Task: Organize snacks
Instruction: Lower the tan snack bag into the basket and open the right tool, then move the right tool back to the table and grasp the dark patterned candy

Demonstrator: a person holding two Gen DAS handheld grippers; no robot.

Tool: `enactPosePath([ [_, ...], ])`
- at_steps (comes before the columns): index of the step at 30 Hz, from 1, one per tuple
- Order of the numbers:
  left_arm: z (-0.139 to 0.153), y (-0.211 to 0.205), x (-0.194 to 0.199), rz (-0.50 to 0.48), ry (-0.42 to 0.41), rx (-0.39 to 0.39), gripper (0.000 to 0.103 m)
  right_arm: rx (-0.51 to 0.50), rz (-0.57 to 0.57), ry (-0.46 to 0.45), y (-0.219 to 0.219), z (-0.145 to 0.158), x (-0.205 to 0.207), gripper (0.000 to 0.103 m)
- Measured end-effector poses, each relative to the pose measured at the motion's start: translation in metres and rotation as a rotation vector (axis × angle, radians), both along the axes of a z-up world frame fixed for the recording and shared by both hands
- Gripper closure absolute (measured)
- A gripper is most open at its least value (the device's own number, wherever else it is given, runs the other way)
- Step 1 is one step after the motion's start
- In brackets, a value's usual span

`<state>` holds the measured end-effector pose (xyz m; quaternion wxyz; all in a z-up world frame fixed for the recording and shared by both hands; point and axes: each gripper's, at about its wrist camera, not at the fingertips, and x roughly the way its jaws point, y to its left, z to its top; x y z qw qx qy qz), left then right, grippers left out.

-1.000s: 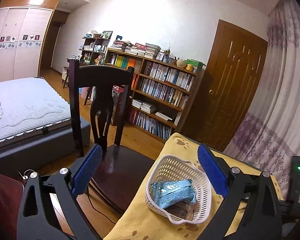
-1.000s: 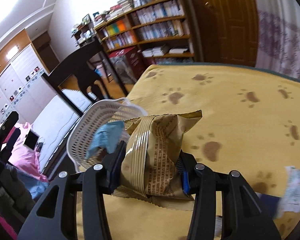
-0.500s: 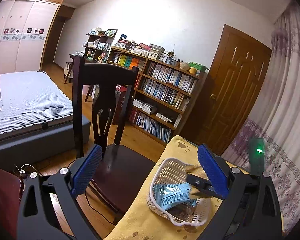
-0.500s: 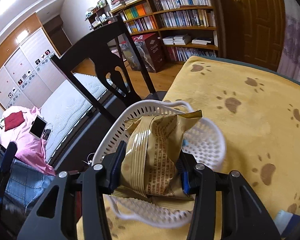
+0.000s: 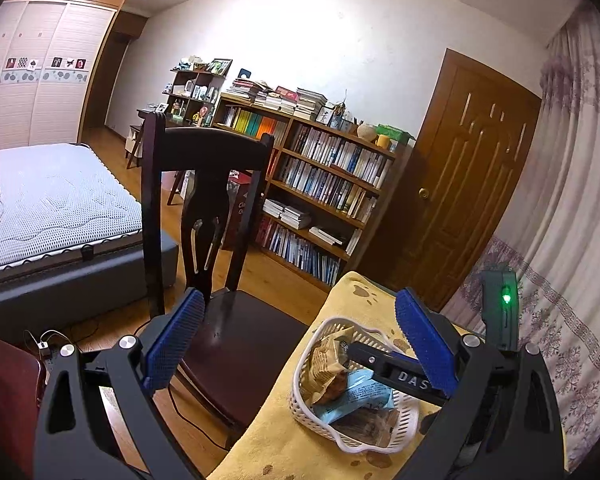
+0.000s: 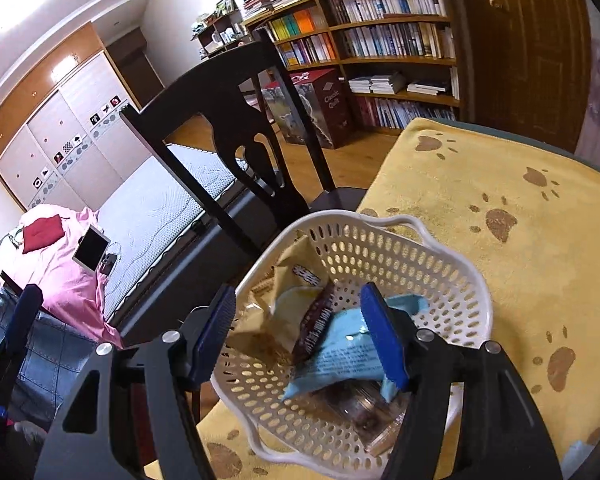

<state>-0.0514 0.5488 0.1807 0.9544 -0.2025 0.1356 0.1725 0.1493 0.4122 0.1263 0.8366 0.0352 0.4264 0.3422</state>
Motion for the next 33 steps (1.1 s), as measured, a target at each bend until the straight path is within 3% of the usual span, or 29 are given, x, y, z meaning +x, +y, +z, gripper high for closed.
enactPosePath([
  [26,0.005,-0.028,0.004,-0.068,-0.006,0.057,0.005,0.004,-0.136,0.017,-0.092,-0.023,-0.032,0.038],
  [33,0.005,-0.042,0.005,-0.095,0.001,0.075,0.005,-0.022,-0.18,-0.027,-0.132,-0.016,-0.044,0.038],
])
